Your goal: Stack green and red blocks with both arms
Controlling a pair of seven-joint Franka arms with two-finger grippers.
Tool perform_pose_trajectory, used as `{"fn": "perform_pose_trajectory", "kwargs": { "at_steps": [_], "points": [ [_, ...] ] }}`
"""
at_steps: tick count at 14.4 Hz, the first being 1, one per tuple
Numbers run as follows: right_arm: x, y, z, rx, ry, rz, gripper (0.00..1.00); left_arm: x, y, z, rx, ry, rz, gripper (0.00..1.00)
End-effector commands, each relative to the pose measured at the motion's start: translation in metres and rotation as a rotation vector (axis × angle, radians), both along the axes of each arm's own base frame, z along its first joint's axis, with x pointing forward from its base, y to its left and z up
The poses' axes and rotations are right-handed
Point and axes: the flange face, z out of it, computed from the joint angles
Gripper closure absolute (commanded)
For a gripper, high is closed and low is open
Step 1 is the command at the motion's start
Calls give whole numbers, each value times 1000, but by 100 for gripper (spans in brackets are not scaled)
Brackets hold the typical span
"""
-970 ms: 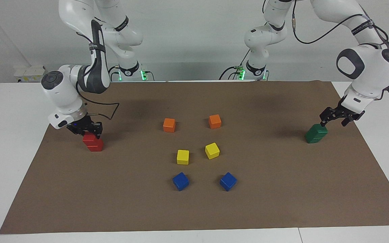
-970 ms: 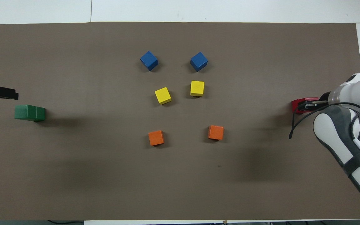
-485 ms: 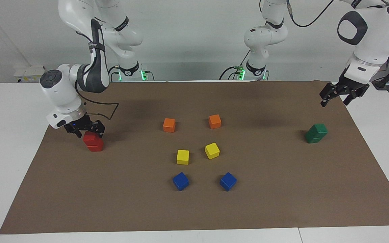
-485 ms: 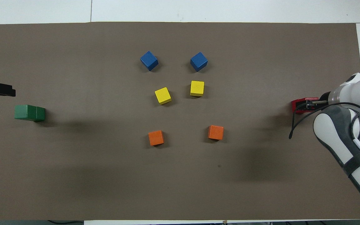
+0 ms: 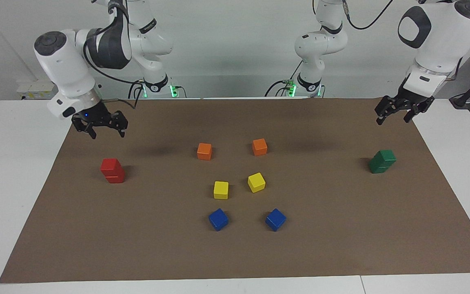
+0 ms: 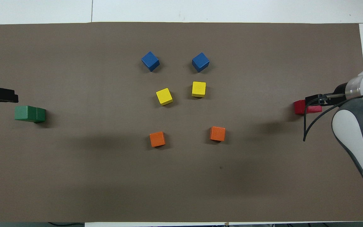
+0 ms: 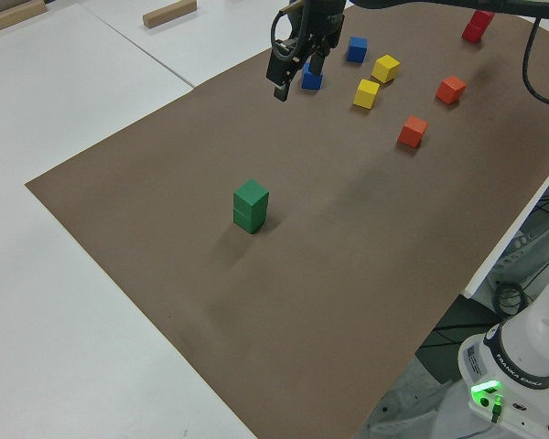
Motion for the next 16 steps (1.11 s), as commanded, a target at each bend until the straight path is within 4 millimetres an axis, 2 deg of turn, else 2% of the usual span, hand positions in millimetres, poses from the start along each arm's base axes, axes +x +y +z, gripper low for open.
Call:
{"fn": "perform_pose_trajectory", "kwargs": {
  "at_steps": [1, 3, 5, 6, 8, 10, 16],
  "points": [
    [-29, 14, 33, 6, 3, 22, 0, -7, -18, 9, -16, 12, 28, 0],
    [-29, 17, 65, 5, 8, 27, 0, -7, -26, 11, -17, 15, 25, 0],
    [-5, 17, 76, 3, 1, 26, 0, -3, -33, 14, -23, 22, 11, 0],
    [10, 15, 76, 9, 26, 17, 0, 1, -26, 18, -26, 33, 22, 0],
    [23, 15, 79, 8, 35, -8, 0, 2, -32, 40, -20, 34, 8, 0],
    [26, 15, 78, 5, 23, -8, 0, 1, -42, 37, -13, 54, -12, 0],
    [30, 15, 81, 8, 12, -30, 0, 9, -41, 33, -7, -10, -24, 0]
  ]
}}
